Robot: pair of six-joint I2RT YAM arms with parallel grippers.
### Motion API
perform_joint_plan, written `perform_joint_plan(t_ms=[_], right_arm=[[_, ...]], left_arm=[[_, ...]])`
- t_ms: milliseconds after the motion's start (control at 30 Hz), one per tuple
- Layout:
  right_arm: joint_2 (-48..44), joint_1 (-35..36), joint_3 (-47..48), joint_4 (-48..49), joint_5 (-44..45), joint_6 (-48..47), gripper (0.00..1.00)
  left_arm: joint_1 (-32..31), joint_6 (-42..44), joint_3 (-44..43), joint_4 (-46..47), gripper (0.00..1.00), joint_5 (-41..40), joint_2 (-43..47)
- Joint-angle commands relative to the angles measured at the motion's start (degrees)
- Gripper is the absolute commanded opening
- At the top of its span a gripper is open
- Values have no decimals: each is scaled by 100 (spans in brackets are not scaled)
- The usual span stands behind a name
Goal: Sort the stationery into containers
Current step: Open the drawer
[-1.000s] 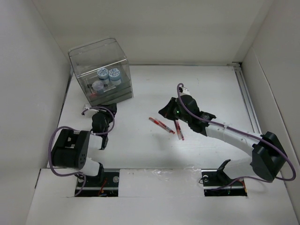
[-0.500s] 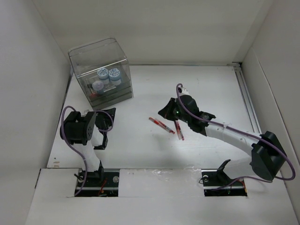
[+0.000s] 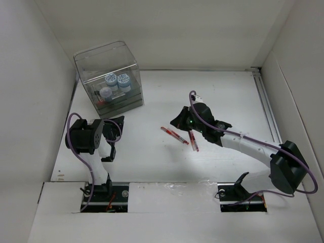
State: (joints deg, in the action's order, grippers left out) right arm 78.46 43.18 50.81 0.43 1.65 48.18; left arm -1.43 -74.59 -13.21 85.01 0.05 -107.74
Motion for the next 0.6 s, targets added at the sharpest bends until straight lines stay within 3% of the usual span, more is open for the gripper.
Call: perform_joint_plan(t_ms=[0, 300, 467, 567], right_arm=[[38, -29, 70, 221, -68, -81, 2], [38, -29, 70, 221, -173, -81, 2], [38, -29, 70, 221, -174, -81, 2], [38, -29, 70, 221, -174, -81, 13]], left_arm=[[55, 181, 100, 2547, 40, -120, 17], [230, 234, -67, 2292, 38, -172, 262], [345, 181, -322, 2344, 48, 12, 113], [398, 76, -384, 2502, 52, 161, -19]])
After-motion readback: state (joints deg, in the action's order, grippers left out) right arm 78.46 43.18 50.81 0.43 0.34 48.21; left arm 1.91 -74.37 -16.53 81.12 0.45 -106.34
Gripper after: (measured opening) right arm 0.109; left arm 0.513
